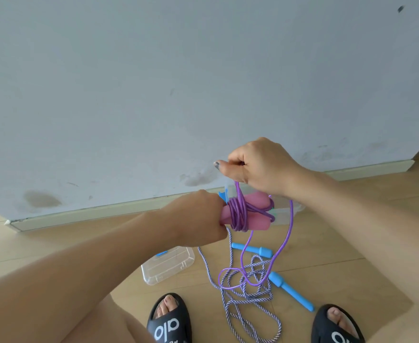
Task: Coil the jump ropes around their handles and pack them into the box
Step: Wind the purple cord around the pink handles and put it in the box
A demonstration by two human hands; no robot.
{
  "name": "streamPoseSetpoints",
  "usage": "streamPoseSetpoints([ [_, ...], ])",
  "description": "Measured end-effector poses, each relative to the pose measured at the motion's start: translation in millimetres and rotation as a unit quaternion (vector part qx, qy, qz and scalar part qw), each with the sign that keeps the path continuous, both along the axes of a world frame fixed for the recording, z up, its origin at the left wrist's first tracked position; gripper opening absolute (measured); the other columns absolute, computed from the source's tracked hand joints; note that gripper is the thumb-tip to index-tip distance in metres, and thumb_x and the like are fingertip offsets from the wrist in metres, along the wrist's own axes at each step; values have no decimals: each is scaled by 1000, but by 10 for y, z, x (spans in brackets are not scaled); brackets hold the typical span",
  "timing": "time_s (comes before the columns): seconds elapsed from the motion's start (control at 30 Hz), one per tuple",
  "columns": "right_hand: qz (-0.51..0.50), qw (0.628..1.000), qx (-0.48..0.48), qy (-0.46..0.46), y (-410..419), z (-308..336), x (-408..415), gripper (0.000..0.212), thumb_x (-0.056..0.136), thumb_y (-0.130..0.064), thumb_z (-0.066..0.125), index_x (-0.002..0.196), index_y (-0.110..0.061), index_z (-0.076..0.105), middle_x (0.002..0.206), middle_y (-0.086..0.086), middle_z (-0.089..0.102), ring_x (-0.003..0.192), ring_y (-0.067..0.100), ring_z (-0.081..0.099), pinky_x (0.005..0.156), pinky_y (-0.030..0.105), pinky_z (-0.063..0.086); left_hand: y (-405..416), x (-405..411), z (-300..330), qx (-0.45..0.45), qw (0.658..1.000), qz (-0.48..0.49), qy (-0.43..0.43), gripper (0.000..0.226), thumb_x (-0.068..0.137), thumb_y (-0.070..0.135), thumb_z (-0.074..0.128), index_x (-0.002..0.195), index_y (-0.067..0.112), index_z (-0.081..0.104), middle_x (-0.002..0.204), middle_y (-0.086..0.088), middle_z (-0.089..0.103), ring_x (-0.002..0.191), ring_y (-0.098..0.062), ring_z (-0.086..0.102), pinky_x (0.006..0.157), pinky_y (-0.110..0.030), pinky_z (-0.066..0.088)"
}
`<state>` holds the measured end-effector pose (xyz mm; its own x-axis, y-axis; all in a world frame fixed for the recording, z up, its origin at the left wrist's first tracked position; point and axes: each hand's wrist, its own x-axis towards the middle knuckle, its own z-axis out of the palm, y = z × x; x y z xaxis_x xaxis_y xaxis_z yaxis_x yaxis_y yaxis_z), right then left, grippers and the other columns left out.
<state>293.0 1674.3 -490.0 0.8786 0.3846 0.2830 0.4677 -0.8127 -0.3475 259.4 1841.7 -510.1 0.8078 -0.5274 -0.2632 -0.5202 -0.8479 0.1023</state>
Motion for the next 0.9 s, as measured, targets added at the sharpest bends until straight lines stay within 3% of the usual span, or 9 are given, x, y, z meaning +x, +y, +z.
streamPoseSetpoints([
  [0.13, 32, 989, 60, 129, 13, -96, 57, 63, 95, -53, 53, 54, -15, 24, 48, -2, 19, 50, 15, 18, 50, 33, 21, -54, -114, 95, -31, 998, -51, 22, 21, 79, 26, 58, 67, 20, 42, 58, 2, 47, 59, -22, 49, 54, -30, 41],
  [0.23, 20, 958, 152, 244, 44, -180, 52, 64, 94, -56, 54, 50, -16, 30, 47, -2, 22, 46, 15, 21, 48, 26, 22, -50, -174, 212, -81, 994, -64, 18, 27, 79, 26, 60, 63, 24, 39, 53, 2, 43, 52, -15, 42, 50, -30, 35],
  [0.33, -15, 878, 306, 366, 90, -373, 16, 59, 100, -41, 53, 50, -17, 34, 42, -7, 30, 39, 10, 31, 49, 17, 33, -56, -238, 374, -221, 974, -35, 25, 41, 76, 19, 66, 53, 28, 34, 44, 8, 40, 45, -11, 37, 49, -25, 30],
  [0.4, -58, 862, 320, 388, 96, -568, -18, 52, 100, -31, 54, 52, -18, 40, 41, -9, 35, 37, 8, 34, 50, 21, 37, -51, -227, 452, -325, 944, 24, 41, 43, 71, 21, 69, 50, 24, 31, 45, 9, 33, 46, -11, 28, 48, -23, 26],
  [0.5, -130, 866, 262, 406, 154, -654, -136, 42, 103, -18, 43, 61, -15, 43, 49, -2, 41, 38, 7, 37, 45, 24, 31, 85, -119, 484, -371, 914, 121, 114, 29, 63, 27, 64, 54, 18, 38, 52, 9, 31, 52, -17, 26, 50, -27, 25],
  [0.6, -132, 874, 266, 385, 174, -598, -222, 38, 89, -33, 43, 57, -15, 35, 47, 1, 30, 28, 7, 24, 32, 16, 21, 285, -46, 436, -368, 891, 172, 204, 17, 67, 19, 66, 61, 14, 51, 53, 3, 43, 45, -16, 31, 44, -21, 26],
  [0.73, -140, 903, 226, 337, 152, -631, -332, 55, 103, -40, 32, 53, -16, 35, 39, -7, 32, 39, 16, 30, 45, 24, 31, 357, 33, 337, -375, 870, 205, 248, 17, 84, 6, 64, 72, 10, 52, 59, -2, 46, 45, -14, 32, 43, -20, 24],
  [0.83, -111, 932, 180, 293, 250, -624, -513, 53, 106, -35, 29, 58, -17, 42, 46, -2, 44, 56, 23, 45, 66, 36, 45, 396, 163, 234, -326, 903, 214, 182, 10, 87, 12, 64, 81, 7, 58, 63, -2, 49, 52, -17, 41, 45, -22, 34],
  [0.9, -82, 958, 99, 258, 258, -595, -634, 49, 107, -35, 29, 61, -20, 38, 50, 0, 44, 60, 28, 46, 67, 40, 45, 440, 250, 158, -264, 930, 211, 145, 15, 87, 16, 65, 86, 2, 60, 67, -3, 52, 58, -19, 46, 51, -25, 39],
])
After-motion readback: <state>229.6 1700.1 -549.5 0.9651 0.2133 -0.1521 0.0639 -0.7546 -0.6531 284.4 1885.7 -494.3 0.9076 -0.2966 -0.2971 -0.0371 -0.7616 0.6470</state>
